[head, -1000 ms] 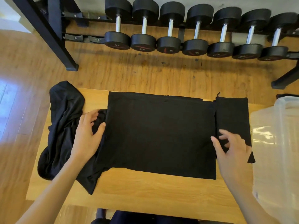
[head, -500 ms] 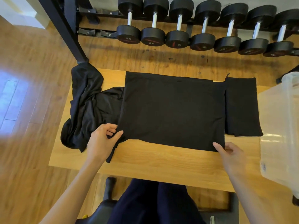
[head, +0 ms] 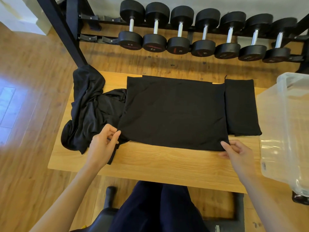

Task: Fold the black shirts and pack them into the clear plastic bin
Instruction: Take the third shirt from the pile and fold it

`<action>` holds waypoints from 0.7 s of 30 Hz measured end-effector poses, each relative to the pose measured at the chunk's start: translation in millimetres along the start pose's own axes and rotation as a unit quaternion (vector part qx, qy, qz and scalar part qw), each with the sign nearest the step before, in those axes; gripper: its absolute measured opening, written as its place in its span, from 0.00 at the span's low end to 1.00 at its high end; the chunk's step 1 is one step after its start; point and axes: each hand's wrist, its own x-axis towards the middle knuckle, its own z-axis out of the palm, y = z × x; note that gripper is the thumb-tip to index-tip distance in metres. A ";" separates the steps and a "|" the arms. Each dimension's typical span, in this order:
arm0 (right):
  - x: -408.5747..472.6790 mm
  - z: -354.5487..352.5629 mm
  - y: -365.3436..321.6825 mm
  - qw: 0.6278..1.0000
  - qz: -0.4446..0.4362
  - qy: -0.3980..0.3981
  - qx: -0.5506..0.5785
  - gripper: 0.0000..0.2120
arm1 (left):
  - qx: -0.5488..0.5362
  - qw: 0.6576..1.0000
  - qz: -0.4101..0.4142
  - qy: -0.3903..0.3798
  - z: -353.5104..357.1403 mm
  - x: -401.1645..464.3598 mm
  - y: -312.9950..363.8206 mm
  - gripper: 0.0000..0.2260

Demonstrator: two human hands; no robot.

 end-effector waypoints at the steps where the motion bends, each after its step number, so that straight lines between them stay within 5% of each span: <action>1: -0.1 -0.7 2.4 1.000 0.009 0.000 0.004 0.04 | 0.006 1.000 -0.007 0.001 -0.9 -1.7 -1.9 0.04; 21: -47.6 -18.4 72.8 0.990 0.127 -0.038 -0.046 0.04 | 0.121 0.988 -0.088 -0.032 4.8 -86.0 -52.7 0.04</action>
